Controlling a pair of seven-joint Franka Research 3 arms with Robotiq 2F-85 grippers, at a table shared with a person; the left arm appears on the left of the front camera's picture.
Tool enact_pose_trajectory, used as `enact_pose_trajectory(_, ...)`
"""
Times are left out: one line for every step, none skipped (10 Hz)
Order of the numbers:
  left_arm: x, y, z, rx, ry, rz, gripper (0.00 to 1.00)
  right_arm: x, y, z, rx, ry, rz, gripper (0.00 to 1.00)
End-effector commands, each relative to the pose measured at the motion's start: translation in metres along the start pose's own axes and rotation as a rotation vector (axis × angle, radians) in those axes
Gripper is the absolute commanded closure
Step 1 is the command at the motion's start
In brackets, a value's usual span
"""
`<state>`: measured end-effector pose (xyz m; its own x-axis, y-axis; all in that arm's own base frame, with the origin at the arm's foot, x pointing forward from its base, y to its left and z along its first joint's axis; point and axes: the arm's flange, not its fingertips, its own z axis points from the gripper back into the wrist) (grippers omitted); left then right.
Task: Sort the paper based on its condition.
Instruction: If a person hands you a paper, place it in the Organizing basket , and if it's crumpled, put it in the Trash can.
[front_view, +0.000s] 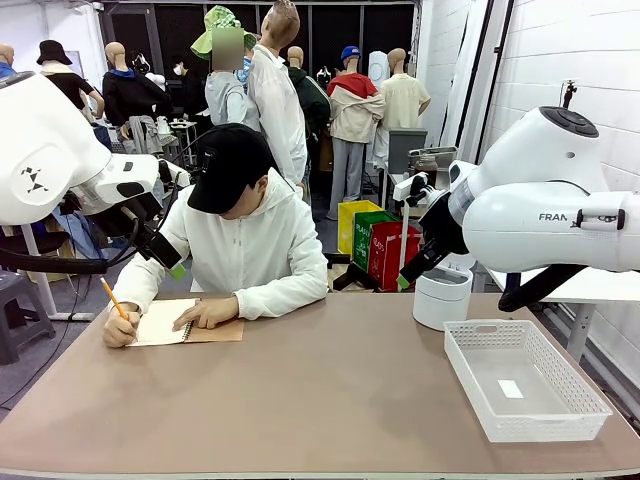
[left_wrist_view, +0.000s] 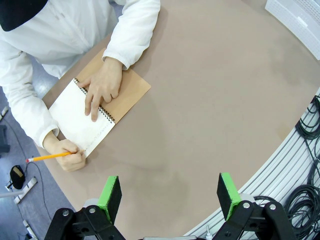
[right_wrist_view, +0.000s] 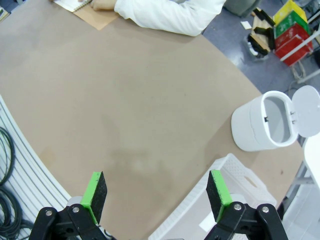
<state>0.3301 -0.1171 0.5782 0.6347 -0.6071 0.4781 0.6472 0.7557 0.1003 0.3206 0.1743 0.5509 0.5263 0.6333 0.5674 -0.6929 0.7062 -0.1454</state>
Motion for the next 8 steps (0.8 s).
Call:
enact_pose_trajectory(0.0, -0.0006, 0.0007, -0.018, -0.006, -0.008, 0.0, 0.0, -0.0001, -0.0002, 0.004, -0.001, 0.0, 0.0)
enact_pose_trajectory(0.0, -0.0006, 0.0007, -0.018, -0.006, -0.008, 0.0, 0.0, -0.0001, -0.0002, 0.004, -0.001, 0.0, 0.0)
enact_pose_trajectory(0.0, -0.0006, 0.0007, -0.018, -0.006, -0.008, 0.0, 0.0, -0.0001, -0.0002, 0.004, -0.001, 0.0, 0.0)
enact_pose_trajectory(0.0, -0.0006, 0.0007, -0.018, -0.006, -0.008, 0.0, 0.0, -0.0001, -0.0002, 0.004, -0.001, 0.0, 0.0)
enact_pose_trajectory(0.0, -0.0006, 0.0007, -0.018, -0.006, -0.008, 0.0, 0.0, -0.0001, -0.0002, 0.004, -0.001, 0.0, 0.0)
enact_pose_trajectory(0.0, -0.0006, 0.0007, -0.018, -0.006, -0.008, 0.0, 0.0, -0.0001, -0.0002, 0.004, -0.001, 0.0, 0.0)
enact_pose_trajectory(0.0, -0.0006, 0.0007, -0.018, -0.006, -0.008, 0.0, 0.0, -0.0001, -0.0002, 0.004, -0.001, 0.0, 0.0)
enact_pose_trajectory(0.0, -0.0006, 0.0007, -0.018, -0.006, -0.008, 0.0, 0.0, -0.0001, -0.0002, 0.004, -0.001, 0.0, 0.0)
